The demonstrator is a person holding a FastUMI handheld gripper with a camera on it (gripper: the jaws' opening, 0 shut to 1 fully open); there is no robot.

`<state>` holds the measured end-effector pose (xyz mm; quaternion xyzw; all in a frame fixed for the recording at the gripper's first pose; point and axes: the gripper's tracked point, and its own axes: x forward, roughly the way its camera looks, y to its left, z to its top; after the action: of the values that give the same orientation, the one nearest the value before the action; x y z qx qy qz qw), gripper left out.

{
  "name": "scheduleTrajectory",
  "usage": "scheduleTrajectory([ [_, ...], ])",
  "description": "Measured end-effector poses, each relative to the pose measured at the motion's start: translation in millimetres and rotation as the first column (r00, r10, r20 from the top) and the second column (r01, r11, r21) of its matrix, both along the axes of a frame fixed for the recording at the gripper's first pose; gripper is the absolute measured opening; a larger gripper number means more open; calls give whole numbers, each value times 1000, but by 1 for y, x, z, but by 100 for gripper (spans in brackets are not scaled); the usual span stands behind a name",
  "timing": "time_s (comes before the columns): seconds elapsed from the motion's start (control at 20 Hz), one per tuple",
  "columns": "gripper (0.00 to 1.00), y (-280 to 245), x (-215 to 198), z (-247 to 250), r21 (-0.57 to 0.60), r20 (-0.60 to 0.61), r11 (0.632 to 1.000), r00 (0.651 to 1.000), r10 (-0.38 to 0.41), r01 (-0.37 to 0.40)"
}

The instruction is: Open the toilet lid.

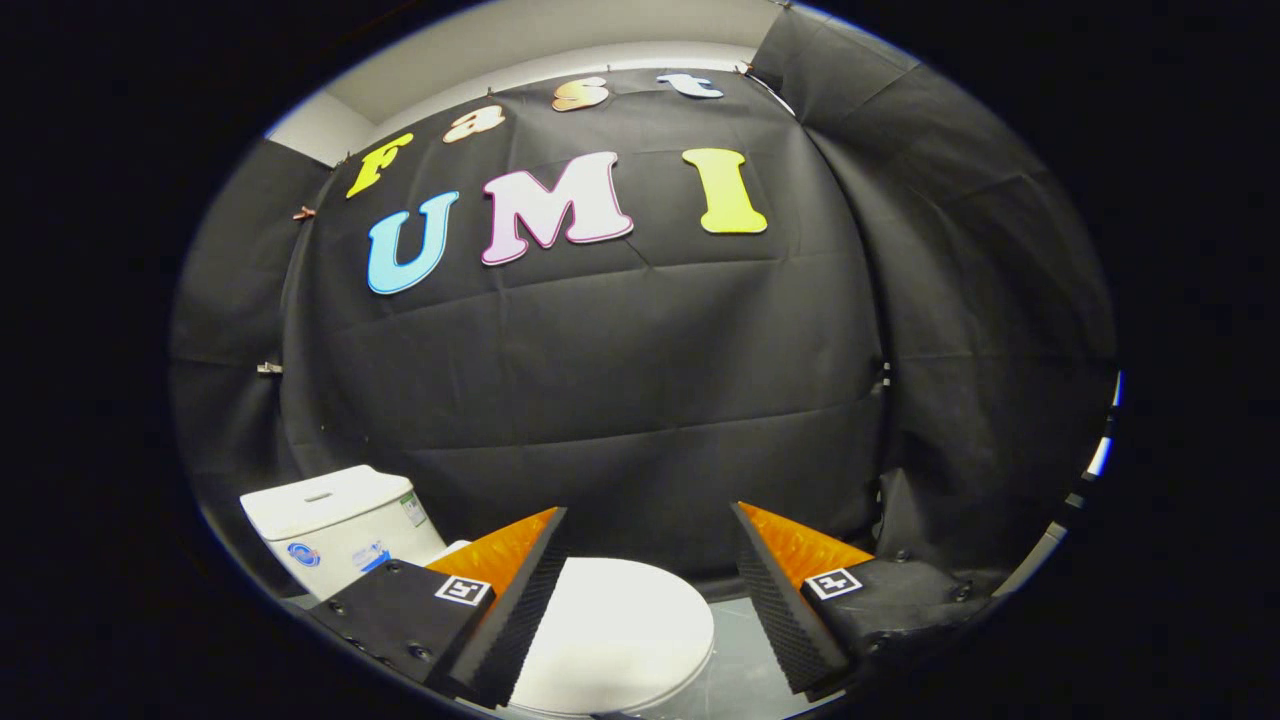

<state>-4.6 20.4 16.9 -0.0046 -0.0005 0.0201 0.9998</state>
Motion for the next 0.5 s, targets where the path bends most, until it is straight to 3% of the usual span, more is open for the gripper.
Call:
scheduleTrajectory([
  [0.3, 98, 3, -2, 26, -36, 15, 999, 1000, 20, -19],
  [0.5, 98, -11, -14, 7, -61, -27, 998, 1000, 8, -10],
])
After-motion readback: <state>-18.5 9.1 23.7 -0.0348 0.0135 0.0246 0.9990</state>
